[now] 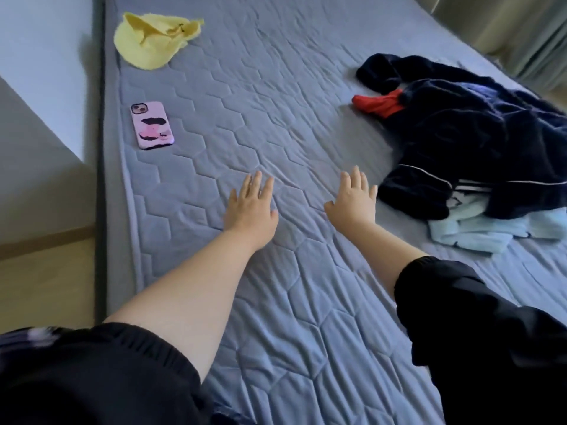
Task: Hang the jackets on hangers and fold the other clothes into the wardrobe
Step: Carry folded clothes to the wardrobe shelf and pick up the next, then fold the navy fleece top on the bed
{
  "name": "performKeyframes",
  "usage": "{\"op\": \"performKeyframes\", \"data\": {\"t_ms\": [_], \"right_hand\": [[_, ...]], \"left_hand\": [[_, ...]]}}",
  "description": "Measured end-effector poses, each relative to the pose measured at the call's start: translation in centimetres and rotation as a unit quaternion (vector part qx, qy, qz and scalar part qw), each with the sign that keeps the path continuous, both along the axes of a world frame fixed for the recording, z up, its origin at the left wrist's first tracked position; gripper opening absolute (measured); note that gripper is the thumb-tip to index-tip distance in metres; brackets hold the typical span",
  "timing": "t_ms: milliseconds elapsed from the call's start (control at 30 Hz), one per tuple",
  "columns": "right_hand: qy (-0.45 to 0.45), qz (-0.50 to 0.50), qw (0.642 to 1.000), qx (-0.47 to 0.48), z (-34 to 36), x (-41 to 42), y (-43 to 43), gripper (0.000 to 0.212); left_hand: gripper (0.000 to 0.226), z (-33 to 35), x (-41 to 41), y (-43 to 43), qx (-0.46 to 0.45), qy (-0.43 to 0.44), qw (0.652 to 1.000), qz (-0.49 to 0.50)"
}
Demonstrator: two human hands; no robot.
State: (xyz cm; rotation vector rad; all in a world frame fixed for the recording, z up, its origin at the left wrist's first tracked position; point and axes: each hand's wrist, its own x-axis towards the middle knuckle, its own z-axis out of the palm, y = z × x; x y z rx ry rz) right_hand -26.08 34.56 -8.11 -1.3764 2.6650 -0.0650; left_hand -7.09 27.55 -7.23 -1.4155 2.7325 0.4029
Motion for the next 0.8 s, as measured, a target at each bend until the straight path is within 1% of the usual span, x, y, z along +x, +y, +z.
{"op": "performKeyframes", "data": {"t_ms": [100, 200, 267, 333, 400, 433, 467, 533, 567, 600, 667, 700, 733, 767, 800], "right_hand": [[0.015, -0.046, 0.999, 0.009, -0.7, -4.0, 1.7, 0.075], [0.029, -0.086, 0.996, 0.019, -1.4, -8.0, 3.0, 0.077], [0.033, -0.105, 0.993, 0.035, -2.1, -10.1, 4.0, 0.081], [0.006, -0.132, 0.990, 0.041, -2.9, -11.3, 4.8, 0.087], [-0.047, -0.166, 0.984, 0.034, -3.8, -11.9, 5.2, 0.091], [-0.053, -0.172, 0.983, 0.033, -4.3, -12.0, 5.3, 0.092], [-0.048, -0.171, 0.984, 0.033, -4.7, -12.1, 5.3, 0.091], [-0.023, -0.163, 0.986, 0.029, -5.1, -12.3, 5.1, 0.084], [-0.023, -0.162, 0.986, 0.025, -5.2, -12.3, 5.0, 0.075], [-0.041, -0.168, 0.985, 0.018, -5.2, -12.3, 4.9, 0.062], [-0.113, -0.179, 0.977, -0.008, -5.2, -11.7, 4.7, 0.032], [-0.154, -0.175, 0.972, -0.027, -5.0, -11.1, 4.4, 0.022], [-0.193, -0.153, 0.968, -0.047, -4.6, -10.1, 3.9, 0.016], [-0.234, -0.115, 0.963, -0.063, -4.1, -8.6, 3.4, 0.012], [-0.278, -0.073, 0.955, -0.077, -3.6, -6.8, 2.9, 0.011]], "left_hand": [[0.065, -0.6, -2.9, 1.2, 0.009, 0.002, 1.000, -0.009], [0.064, -1.2, -5.6, 2.4, -0.005, -0.026, 0.997, -0.073], [0.064, -1.8, -7.0, 3.2, 0.010, -0.042, 0.994, -0.102], [0.065, -2.5, -7.9, 4.0, 0.035, -0.050, 0.991, -0.115], [0.066, -3.2, -8.3, 4.5, 0.090, -0.061, 0.987, -0.115], [0.066, -3.6, -8.4, 4.5, 0.134, -0.071, 0.983, -0.106], [0.066, -4.0, -8.3, 4.5, 0.174, -0.086, 0.976, -0.100], [0.067, -4.4, -8.0, 4.3, 0.217, -0.093, 0.967, -0.097], [0.067, -4.4, -7.8, 4.2, 0.233, -0.072, 0.966, -0.085], [0.066, -4.1, -7.7, 4.1, 0.254, -0.046, 0.964, -0.065], [0.061, -3.6, -7.4, 3.8, 0.297, 0.013, 0.955, -0.012], [0.056, -3.3, -7.1, 3.6, 0.316, 0.047, 0.947, 0.023], [0.050, -3.2, -6.9, 3.3, 0.342, 0.091, 0.933, 0.070], [0.044, -3.2, -6.5, 3.0, 0.377, 0.151, 0.905, 0.128], [0.038, -3.1, -5.9, 2.6, 0.419, 0.217, 0.860, 0.191]]}}
